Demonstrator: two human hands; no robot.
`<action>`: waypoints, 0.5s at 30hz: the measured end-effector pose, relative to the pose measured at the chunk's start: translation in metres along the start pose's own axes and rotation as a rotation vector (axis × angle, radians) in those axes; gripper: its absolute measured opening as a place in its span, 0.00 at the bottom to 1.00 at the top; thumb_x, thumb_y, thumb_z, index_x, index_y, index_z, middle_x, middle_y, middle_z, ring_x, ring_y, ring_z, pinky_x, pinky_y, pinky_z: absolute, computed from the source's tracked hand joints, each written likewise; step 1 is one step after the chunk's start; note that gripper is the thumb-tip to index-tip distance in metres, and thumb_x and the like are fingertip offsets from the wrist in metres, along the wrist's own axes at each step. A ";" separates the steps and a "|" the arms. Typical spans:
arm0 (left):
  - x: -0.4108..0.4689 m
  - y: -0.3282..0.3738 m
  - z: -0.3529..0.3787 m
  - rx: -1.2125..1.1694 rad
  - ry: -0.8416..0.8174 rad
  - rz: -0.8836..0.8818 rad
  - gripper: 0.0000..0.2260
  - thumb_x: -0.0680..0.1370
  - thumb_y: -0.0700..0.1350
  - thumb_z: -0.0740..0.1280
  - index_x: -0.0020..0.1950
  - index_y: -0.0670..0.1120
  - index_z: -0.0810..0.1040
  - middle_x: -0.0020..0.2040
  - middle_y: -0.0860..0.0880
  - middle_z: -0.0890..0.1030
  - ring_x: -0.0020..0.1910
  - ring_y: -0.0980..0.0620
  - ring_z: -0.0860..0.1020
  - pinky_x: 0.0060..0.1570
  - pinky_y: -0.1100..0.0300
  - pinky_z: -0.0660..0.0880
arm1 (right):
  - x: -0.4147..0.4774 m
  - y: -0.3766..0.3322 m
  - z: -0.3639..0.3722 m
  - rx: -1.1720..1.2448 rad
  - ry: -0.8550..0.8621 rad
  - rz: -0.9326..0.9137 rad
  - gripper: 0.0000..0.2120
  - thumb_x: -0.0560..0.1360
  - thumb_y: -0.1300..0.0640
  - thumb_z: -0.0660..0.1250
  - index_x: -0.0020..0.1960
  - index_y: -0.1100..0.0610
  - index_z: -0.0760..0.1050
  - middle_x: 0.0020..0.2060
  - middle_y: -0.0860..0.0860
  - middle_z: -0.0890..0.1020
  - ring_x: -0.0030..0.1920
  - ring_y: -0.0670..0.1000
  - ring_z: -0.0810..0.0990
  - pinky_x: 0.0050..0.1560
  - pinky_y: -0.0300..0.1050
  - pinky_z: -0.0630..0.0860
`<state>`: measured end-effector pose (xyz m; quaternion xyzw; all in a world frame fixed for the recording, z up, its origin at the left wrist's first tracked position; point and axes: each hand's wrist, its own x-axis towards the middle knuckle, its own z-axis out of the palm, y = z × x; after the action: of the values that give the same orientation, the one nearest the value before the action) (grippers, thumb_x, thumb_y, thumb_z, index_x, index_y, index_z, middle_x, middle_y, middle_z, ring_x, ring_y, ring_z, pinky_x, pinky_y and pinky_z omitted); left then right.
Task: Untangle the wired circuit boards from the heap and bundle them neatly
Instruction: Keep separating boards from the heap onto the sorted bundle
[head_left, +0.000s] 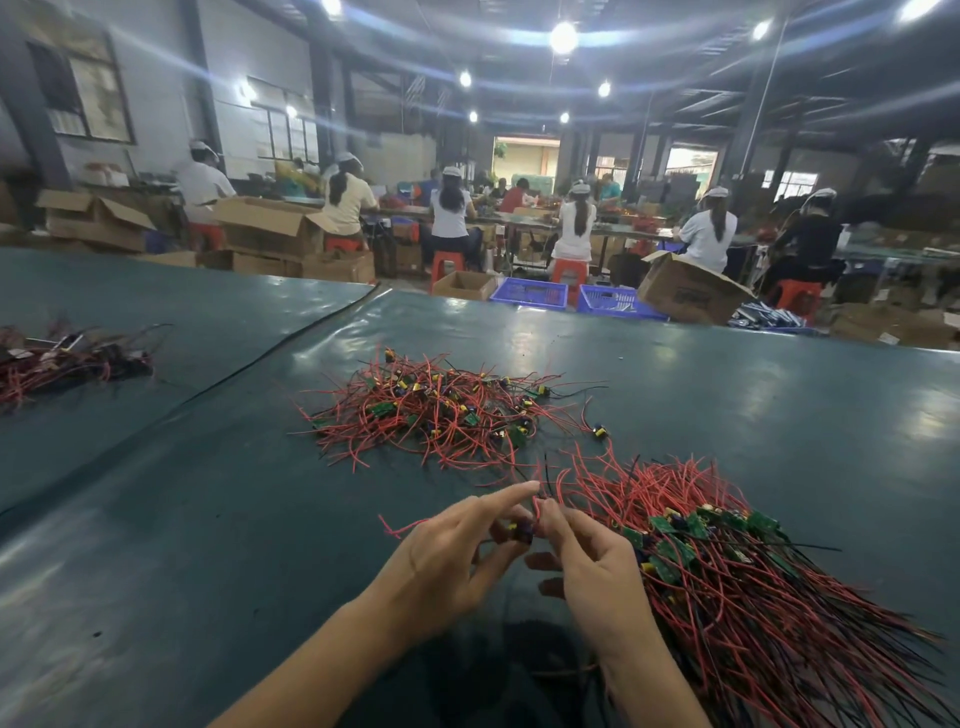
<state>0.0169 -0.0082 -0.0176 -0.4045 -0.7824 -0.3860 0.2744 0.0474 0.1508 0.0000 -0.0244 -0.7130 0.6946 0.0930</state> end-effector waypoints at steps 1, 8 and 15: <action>-0.001 0.000 0.000 -0.004 -0.007 0.007 0.26 0.78 0.46 0.67 0.74 0.56 0.63 0.57 0.54 0.81 0.54 0.59 0.80 0.54 0.61 0.77 | -0.001 0.000 0.000 0.013 0.008 0.011 0.08 0.76 0.53 0.67 0.43 0.51 0.85 0.37 0.53 0.85 0.37 0.47 0.82 0.36 0.38 0.78; 0.000 0.001 0.001 0.022 -0.025 0.098 0.23 0.78 0.43 0.69 0.72 0.51 0.67 0.55 0.50 0.82 0.51 0.52 0.80 0.48 0.55 0.78 | -0.005 -0.002 -0.001 0.098 -0.029 0.128 0.12 0.77 0.56 0.68 0.37 0.47 0.86 0.30 0.48 0.83 0.27 0.41 0.74 0.28 0.37 0.74; 0.004 0.008 0.003 0.146 0.180 0.198 0.05 0.75 0.39 0.71 0.50 0.43 0.80 0.54 0.49 0.80 0.54 0.50 0.77 0.56 0.60 0.74 | -0.003 -0.003 -0.004 0.228 0.193 0.064 0.07 0.75 0.59 0.71 0.39 0.58 0.84 0.31 0.53 0.84 0.29 0.45 0.82 0.27 0.36 0.76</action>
<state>0.0210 -0.0009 -0.0130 -0.4225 -0.7367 -0.3340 0.4089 0.0514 0.1542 0.0023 -0.1030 -0.6161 0.7681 0.1409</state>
